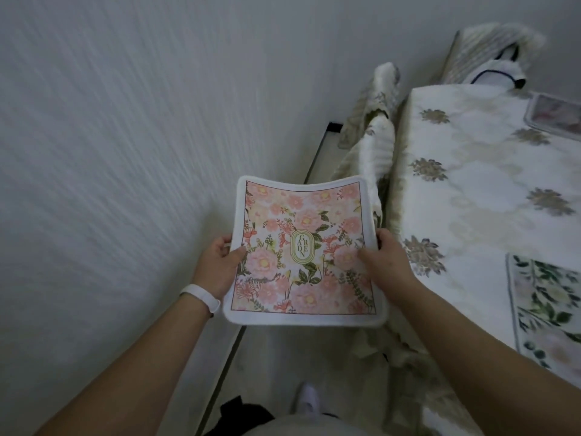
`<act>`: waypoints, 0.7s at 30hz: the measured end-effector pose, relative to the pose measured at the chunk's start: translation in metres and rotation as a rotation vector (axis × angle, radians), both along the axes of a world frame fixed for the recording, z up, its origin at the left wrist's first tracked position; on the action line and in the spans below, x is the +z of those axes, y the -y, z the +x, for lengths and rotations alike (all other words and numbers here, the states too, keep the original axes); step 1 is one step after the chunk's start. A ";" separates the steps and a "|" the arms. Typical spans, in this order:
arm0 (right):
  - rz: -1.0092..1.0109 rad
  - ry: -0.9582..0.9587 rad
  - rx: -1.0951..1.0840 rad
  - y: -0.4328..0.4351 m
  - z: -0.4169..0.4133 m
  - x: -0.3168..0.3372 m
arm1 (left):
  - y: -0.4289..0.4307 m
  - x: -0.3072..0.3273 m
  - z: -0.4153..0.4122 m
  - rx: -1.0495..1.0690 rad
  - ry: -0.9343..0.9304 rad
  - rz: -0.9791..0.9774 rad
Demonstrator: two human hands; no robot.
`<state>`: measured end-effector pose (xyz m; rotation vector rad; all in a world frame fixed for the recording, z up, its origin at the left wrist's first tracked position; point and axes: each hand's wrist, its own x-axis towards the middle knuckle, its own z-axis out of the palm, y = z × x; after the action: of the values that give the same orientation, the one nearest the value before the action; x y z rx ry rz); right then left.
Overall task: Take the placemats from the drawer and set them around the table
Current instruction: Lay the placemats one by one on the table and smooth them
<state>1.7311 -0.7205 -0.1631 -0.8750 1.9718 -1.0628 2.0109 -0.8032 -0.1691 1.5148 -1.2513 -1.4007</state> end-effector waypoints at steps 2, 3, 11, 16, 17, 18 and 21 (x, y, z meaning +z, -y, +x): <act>-0.010 -0.024 -0.040 0.013 -0.012 0.006 | 0.026 0.005 -0.018 -0.038 0.003 -0.015; -0.011 -0.035 -0.058 0.020 -0.018 0.009 | 0.039 0.007 -0.026 -0.055 0.003 -0.021; -0.019 -0.028 -0.268 0.087 -0.064 0.017 | 0.166 0.021 -0.105 -0.275 0.026 -0.085; 0.003 -0.035 -0.434 0.123 -0.090 0.019 | 0.244 0.022 -0.159 -0.459 0.028 -0.052; 0.002 -0.040 -0.458 0.130 -0.094 0.021 | 0.259 0.023 -0.170 -0.500 0.027 -0.044; 0.002 -0.047 -0.482 0.137 -0.098 0.022 | 0.273 0.024 -0.181 -0.538 0.030 -0.042; -0.008 -0.055 -0.587 0.149 -0.108 0.022 | 0.308 0.029 -0.212 -0.637 0.030 -0.005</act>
<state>1.6236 -0.8696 -0.1409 -0.3238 2.3387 -1.3746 1.7985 -1.1110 -0.1399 1.1770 -1.8555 -1.7593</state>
